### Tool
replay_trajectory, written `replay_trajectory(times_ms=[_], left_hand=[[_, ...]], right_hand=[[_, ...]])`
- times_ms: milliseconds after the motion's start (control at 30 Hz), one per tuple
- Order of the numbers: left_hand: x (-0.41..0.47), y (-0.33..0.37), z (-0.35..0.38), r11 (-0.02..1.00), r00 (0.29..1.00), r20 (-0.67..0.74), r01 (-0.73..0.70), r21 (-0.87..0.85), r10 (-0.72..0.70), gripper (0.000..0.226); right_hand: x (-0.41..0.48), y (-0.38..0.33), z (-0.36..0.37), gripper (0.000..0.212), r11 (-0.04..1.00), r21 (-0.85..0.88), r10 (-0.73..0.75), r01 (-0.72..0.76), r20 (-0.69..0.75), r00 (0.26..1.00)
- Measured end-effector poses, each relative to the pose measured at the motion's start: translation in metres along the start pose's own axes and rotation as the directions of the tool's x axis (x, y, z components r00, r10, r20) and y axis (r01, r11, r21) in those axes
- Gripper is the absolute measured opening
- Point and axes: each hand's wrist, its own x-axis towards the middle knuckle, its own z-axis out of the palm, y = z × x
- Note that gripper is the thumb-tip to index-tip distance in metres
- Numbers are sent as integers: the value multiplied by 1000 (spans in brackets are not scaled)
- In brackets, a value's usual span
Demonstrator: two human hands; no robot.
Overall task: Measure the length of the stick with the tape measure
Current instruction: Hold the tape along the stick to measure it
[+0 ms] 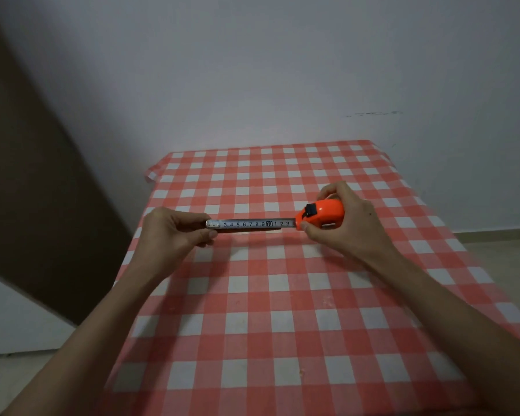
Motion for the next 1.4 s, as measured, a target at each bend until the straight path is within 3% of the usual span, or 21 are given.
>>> replay_trajectory(times_ms=[200, 1000, 1267, 1400], left_hand=[[2, 2, -16, 995, 999, 49, 21, -100, -16, 28], [3, 0, -13, 988, 995, 93, 40, -152, -26, 27], [3, -24, 2, 997, 994, 83, 79, -25, -76, 30], [0, -35, 9, 993, 1000, 22, 14, 114, -17, 31]], right_hand=[[1, 7, -14, 54, 999, 33, 31, -30, -29, 999], [2, 13, -16, 55, 997, -70, 33, -33, 4, 999], [-5, 19, -4, 42, 992, -78, 103, -95, 106, 989], [-8, 18, 0, 41, 992, -91, 101, -89, 140, 985]])
